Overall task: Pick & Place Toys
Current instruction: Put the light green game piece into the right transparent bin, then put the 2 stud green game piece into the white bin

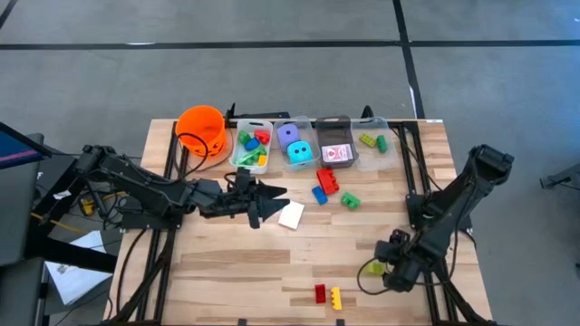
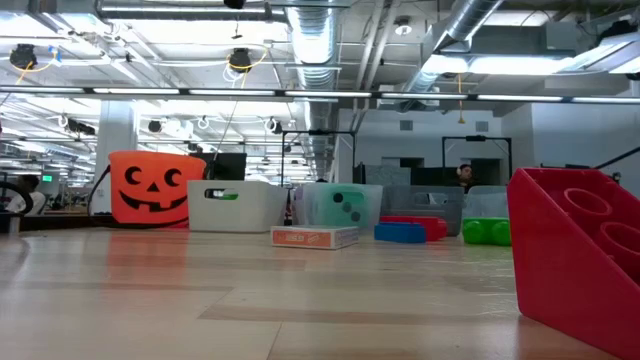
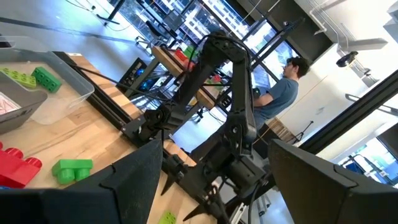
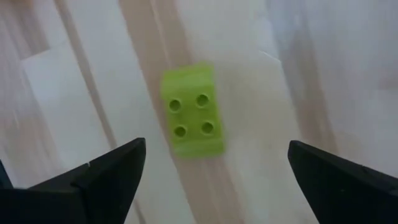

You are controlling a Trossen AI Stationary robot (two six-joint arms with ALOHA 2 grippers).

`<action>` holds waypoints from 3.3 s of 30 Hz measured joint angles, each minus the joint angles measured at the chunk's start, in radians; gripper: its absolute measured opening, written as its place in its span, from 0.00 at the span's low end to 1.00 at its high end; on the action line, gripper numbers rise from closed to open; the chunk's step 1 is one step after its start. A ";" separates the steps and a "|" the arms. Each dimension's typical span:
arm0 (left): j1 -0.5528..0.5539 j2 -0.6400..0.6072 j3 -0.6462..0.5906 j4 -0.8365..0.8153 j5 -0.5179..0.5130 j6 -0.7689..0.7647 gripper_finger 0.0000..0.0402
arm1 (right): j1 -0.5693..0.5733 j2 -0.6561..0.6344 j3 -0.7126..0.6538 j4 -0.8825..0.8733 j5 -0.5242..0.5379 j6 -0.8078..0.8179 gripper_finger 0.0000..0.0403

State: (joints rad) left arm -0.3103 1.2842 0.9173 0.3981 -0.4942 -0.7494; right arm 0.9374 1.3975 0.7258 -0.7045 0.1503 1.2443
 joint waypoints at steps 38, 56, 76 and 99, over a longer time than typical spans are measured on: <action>0.000 0.000 -0.001 -0.016 0.001 -0.044 0.71 | -0.295 0.064 0.367 -0.374 0.195 -0.300 0.34; 0.014 0.000 -0.001 -0.016 0.075 -0.041 0.71 | -1.089 -0.289 0.423 -0.509 0.530 -0.549 0.36; 0.143 0.000 -0.001 -0.016 0.208 -0.039 0.71 | -1.607 -0.005 0.423 -0.312 0.268 -0.843 0.40; 0.228 0.000 -0.001 -0.016 0.292 0.444 0.71 | -1.201 -0.178 0.419 -0.313 0.056 -0.829 0.70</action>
State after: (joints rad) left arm -0.0819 1.2839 0.9165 0.3817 -0.2020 -0.3050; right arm -0.2634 1.2199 1.1444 -1.0175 0.2060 0.4156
